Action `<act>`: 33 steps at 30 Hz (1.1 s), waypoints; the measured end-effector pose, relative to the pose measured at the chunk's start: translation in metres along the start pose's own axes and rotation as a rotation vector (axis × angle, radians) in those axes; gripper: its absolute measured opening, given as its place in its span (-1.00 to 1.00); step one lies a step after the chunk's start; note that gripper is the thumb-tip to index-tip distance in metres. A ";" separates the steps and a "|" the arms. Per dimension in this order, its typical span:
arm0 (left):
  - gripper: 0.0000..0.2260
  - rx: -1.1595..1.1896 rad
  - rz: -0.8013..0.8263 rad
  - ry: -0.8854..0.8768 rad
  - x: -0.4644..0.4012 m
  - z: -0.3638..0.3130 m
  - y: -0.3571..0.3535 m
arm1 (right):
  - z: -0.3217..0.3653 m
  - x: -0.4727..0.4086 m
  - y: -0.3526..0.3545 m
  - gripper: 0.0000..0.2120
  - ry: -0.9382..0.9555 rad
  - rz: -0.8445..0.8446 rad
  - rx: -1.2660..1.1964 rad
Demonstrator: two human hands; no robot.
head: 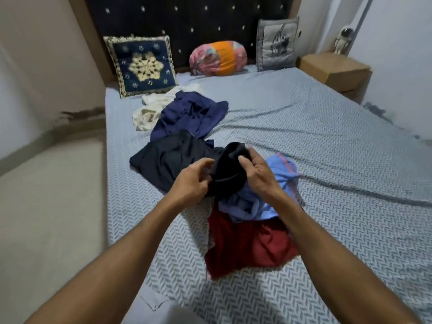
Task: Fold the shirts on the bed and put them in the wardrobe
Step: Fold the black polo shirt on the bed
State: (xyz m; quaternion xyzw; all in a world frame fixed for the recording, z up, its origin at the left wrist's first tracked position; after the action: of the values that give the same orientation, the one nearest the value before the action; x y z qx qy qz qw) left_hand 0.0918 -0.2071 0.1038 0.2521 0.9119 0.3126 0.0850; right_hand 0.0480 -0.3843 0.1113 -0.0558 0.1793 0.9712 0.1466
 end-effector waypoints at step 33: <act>-0.46 -0.091 -0.106 -0.162 0.045 -0.149 0.269 | 0.251 -0.055 0.030 -0.65 0.340 0.230 1.028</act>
State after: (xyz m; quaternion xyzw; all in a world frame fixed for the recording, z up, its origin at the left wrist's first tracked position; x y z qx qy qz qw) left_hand 0.1159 -0.0804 0.3863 0.2240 0.8989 0.3272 0.1863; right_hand 0.0774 -0.3344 0.3639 -0.1130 0.6562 0.7458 0.0172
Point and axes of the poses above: each hand's wrist, its own x-axis away from the middle knuckle, its own y-axis out of the back of the hand, z = x × y, the point moved 7 cm from there along -x, towards the middle knuckle, and after that the axes turned 1 degree about x, right-handed, at the moved point
